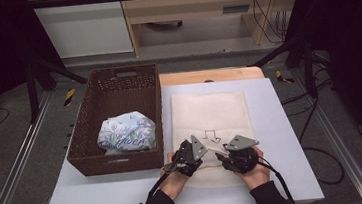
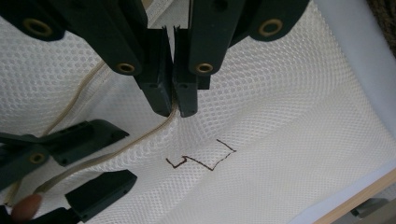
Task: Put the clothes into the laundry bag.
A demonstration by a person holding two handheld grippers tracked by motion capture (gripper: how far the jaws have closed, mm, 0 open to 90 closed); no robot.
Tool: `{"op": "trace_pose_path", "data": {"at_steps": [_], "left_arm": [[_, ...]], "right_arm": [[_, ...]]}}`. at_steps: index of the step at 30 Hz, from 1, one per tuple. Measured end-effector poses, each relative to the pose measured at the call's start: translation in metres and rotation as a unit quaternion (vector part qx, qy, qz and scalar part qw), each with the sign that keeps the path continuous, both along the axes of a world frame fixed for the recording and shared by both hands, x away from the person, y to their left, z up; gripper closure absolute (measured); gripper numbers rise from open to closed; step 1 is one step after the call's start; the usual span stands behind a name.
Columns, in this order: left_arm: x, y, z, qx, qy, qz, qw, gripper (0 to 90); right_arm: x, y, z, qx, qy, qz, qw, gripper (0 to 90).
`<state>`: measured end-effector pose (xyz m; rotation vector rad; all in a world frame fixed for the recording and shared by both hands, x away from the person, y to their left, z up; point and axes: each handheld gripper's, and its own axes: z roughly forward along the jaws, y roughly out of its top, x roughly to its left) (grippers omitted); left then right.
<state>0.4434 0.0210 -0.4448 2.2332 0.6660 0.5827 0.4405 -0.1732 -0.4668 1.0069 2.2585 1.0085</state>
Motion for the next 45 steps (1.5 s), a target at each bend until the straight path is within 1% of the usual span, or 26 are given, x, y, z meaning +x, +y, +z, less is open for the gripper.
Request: {"op": "trace_pose_path", "data": {"at_steps": [1, 2, 3, 5, 7, 8, 9, 12, 15, 16, 19, 20, 22, 23, 24, 25, 27, 28, 29, 30, 32, 34, 35, 37, 40, 45], "left_arm": [[0.000, 0.000, 0.000, -0.002, 0.000, -0.001, 1.0000, 86.1], [-0.001, 0.000, -0.001, -0.005, 0.003, -0.002, 1.0000, 86.0], [-0.001, 0.000, -0.001, -0.002, 0.005, -0.003, 1.0000, 85.9], [-0.002, 0.001, -0.003, -0.004, 0.009, -0.005, 0.9999, 85.4], [-0.003, 0.002, -0.005, -0.006, 0.015, -0.009, 0.9998, 84.3], [-0.003, 0.003, -0.006, -0.007, 0.016, -0.010, 0.9998, 83.5], [-0.004, 0.003, -0.007, -0.011, 0.019, -0.010, 0.9997, 83.1], [-0.005, 0.005, -0.007, -0.013, 0.020, -0.015, 0.9996, 79.6], [-0.010, 0.009, -0.003, -0.020, 0.020, -0.017, 0.9995, 75.1], [-0.012, 0.010, 0.000, -0.022, 0.019, -0.018, 0.9994, 73.4], [-0.021, 0.015, 0.008, -0.030, 0.022, -0.024, 0.9990, 70.3], [-0.027, 0.017, 0.011, -0.030, 0.019, -0.028, 0.9990, 70.1], [-0.036, 0.021, 0.011, -0.028, 0.018, -0.034, 0.9989, 70.7], [-0.040, 0.023, 0.009, -0.027, 0.023, -0.038, 0.9987, 72.0], [-0.043, 0.024, 0.005, -0.026, 0.029, -0.039, 0.9984, 72.8], [-0.046, 0.025, 0.001, -0.027, 0.040, -0.044, 0.9979, 74.4], [-0.050, 0.028, -0.008, -0.029, 0.054, -0.046, 0.9971, 77.5], [-0.052, 0.028, -0.013, -0.027, 0.063, -0.049, 0.9965, 79.3], [-0.052, 0.027, -0.016, -0.015, 0.067, -0.051, 0.9964, 80.3], [-0.052, 0.026, -0.020, -0.011, 0.067, -0.049, 0.9965, 80.9], [-0.051, 0.025, -0.026, -0.014, 0.083, -0.050, 0.9952, 82.4], [-0.052, 0.023, -0.031, -0.002, 0.083, -0.052, 0.9952, 83.1], [-0.053, 0.022, -0.032, -0.005, 0.078, -0.052, 0.9956, 83.4], [-0.052, 0.022, -0.032, -0.004, 0.080, -0.051, 0.9955, 83.5], [-0.051, 0.022, -0.033, -0.011, 0.081, -0.047, 0.9956, 83.7], [-0.052, 0.020, -0.034, -0.012, 0.076, -0.043, 0.9961, 83.7]], "right_arm": [[0.001, -0.001, 0.000, -0.006, 0.002, -0.005, 1.0000, 60.4], [0.002, -0.001, 0.000, -0.003, 0.008, -0.010, 0.9999, 61.2], [0.003, -0.002, 0.000, 0.002, 0.011, -0.013, 0.9998, 62.7], [0.003, -0.003, 0.002, 0.010, 0.008, -0.013, 0.9998, 62.4], [0.003, -0.004, 0.002, 0.012, 0.010, -0.017, 0.9997, 63.2], [0.004, -0.004, 0.003, 0.021, 0.022, -0.019, 0.9994, 67.5], [0.004, -0.004, 0.003, 0.024, 0.028, -0.020, 0.9991, 68.8], [0.004, -0.002, 0.005, 0.025, 0.032, -0.019, 0.9990, 72.6], [0.005, -0.004, 0.008, 0.034, 0.033, -0.017, 0.9987, 76.5], [0.004, -0.003, 0.009, 0.037, 0.035, -0.021, 0.9985, 77.3], [0.004, -0.004, 0.010, 0.039, 0.035, -0.020, 0.9984, 79.7], [0.004, -0.005, 0.010, 0.037, 0.036, -0.018, 0.9985, 81.3], [0.003, -0.006, 0.011, 0.034, 0.033, -0.019, 0.9987, 84.5], [0.002, -0.006, 0.011, 0.034, 0.024, -0.022, 0.9989, 85.1], [0.001, -0.006, 0.012, 0.031, 0.022, -0.027, 0.9989, 85.9], [0.000, -0.005, 0.012, 0.030, 0.018, -0.026, 0.9991, 86.5], [-0.001, -0.005, 0.012, 0.027, 0.014, -0.023, 0.9993, 87.3], [-0.001, -0.006, 0.013, 0.032, 0.019, -0.019, 0.9991, 87.4], [-0.001, -0.006, 0.013, 0.038, 0.018, -0.018, 0.9989, 87.5], [-0.001, -0.007, 0.014, 0.043, 0.017, -0.016, 0.9988, 87.5], [-0.002, -0.008, 0.015, 0.053, 0.012, -0.013, 0.9984, 87.6], [-0.002, -0.010, 0.017, 0.060, 0.003, -0.013, 0.9981, 87.5], [-0.003, -0.011, 0.018, 0.063, -0.001, -0.015, 0.9979, 87.5], [-0.003, -0.013, 0.021, 0.074, -0.010, -0.017, 0.9971, 87.5], [-0.003, -0.015, 0.025, 0.081, -0.022, -0.020, 0.9963, 87.5], [-0.003, -0.019, 0.036, 0.095, -0.034, -0.028, 0.9945, 87.6]]}}
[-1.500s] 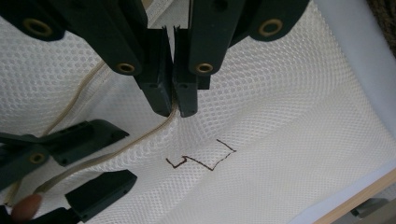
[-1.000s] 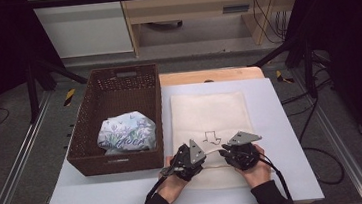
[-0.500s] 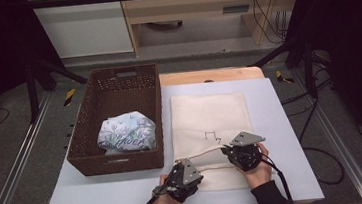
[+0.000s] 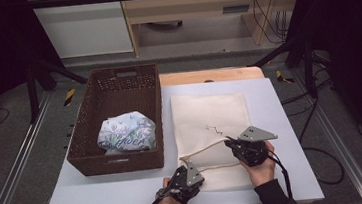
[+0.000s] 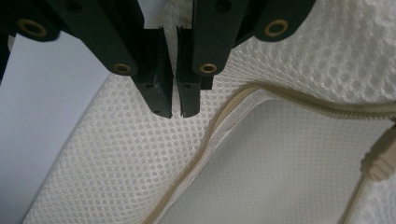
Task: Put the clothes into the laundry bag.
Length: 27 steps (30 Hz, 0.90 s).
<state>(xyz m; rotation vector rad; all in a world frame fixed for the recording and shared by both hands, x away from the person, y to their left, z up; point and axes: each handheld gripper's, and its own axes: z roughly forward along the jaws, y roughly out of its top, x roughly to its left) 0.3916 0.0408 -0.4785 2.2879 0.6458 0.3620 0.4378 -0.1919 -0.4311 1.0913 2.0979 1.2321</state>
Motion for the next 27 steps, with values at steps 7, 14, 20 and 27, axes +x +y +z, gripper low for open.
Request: {"op": "trace_pose_path", "data": {"at_steps": [7, 14, 20, 27], "left_arm": [[0.001, 0.001, 0.002, -0.004, 0.001, 0.000, 1.0000, 79.1], [-0.005, 0.014, 0.031, -0.036, -0.018, -0.012, 0.9991, 60.6], [-0.001, 0.036, 0.065, -0.070, -0.043, -0.006, 0.9966, 40.1], [0.016, 0.073, 0.099, -0.095, -0.062, 0.022, 0.9933, 33.6]], "right_arm": [[-0.001, -0.005, 0.007, 0.009, -0.011, -0.006, 0.9999, 87.6], [-0.002, -0.005, 0.005, 0.006, -0.007, -0.008, 0.9999, 87.7], [-0.003, -0.007, 0.005, 0.011, -0.004, -0.011, 0.9999, 87.7], [-0.002, -0.008, 0.004, 0.012, 0.001, -0.008, 0.9999, 87.6]]}}
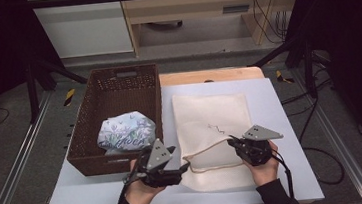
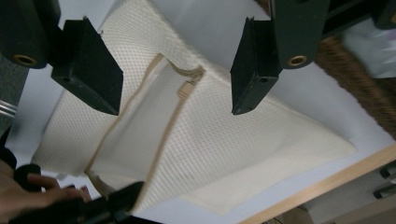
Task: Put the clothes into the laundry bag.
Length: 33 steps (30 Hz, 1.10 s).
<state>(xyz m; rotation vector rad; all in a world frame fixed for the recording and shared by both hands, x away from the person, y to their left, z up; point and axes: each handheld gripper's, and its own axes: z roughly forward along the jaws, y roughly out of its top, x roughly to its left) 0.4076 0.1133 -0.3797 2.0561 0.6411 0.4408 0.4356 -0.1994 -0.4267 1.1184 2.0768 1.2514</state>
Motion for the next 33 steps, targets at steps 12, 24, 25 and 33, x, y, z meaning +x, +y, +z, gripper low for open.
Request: {"op": "trace_pose_path", "data": {"at_steps": [12, 24, 25, 33], "left_arm": [[0.032, 0.050, 0.025, 0.009, 0.009, 0.033, 0.9994, 25.9], [0.068, 0.094, 0.038, -0.008, 0.001, 0.083, 0.9965, 26.7], [0.072, 0.096, 0.038, -0.004, 0.002, 0.090, 0.9959, 26.7], [0.111, 0.105, 0.031, 0.047, -0.006, 0.116, 0.9922, 24.0]], "right_arm": [[0.001, 0.000, 0.000, 0.000, 0.001, 0.000, 1.0000, 87.6], [0.002, 0.002, 0.000, -0.005, 0.004, 0.000, 1.0000, 87.6], [0.002, 0.002, 0.000, -0.006, 0.004, 0.000, 1.0000, 87.6], [0.002, 0.002, 0.000, -0.007, 0.006, 0.000, 1.0000, 87.6]]}}
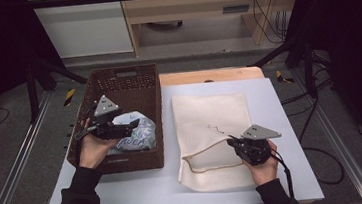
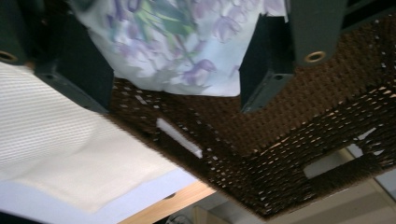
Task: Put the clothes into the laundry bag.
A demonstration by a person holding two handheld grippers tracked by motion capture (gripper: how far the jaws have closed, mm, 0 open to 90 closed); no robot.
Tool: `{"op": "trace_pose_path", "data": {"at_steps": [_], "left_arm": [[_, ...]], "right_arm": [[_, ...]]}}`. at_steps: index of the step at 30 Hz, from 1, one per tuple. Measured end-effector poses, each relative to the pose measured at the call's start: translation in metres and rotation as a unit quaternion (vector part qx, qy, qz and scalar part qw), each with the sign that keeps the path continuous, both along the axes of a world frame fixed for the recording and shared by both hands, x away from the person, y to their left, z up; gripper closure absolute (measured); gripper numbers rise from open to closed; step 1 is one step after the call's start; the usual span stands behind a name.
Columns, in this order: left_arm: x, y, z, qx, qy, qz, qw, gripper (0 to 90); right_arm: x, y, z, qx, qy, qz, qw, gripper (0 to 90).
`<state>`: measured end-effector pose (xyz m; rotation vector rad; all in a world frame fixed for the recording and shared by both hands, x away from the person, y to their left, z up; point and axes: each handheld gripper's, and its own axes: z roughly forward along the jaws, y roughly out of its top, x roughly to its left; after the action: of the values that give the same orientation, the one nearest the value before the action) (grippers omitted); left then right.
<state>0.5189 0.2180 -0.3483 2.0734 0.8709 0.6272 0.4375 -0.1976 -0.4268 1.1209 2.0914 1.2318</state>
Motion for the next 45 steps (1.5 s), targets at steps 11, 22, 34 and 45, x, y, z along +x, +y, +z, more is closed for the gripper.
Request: {"op": "trace_pose_path", "data": {"at_steps": [11, 22, 34, 45], "left_arm": [[0.037, -0.005, -0.039, 0.057, 0.071, -0.004, 0.9958, 18.1], [0.045, -0.002, -0.067, 0.078, 0.160, 0.005, 0.9840, 9.5], [0.052, -0.012, -0.081, 0.116, 0.202, 0.026, 0.9723, 0.5], [0.060, -0.006, -0.087, 0.075, 0.264, 0.051, 0.9601, 10.8]], "right_arm": [[0.000, 0.000, 0.000, -0.004, 0.003, 0.002, 1.0000, 87.5], [0.000, -0.002, -0.001, -0.004, 0.007, 0.001, 1.0000, 86.8], [0.001, -0.002, -0.003, -0.010, 0.014, 0.000, 0.9998, 87.3], [0.001, -0.003, -0.004, -0.011, 0.015, -0.001, 0.9998, 87.1]]}}
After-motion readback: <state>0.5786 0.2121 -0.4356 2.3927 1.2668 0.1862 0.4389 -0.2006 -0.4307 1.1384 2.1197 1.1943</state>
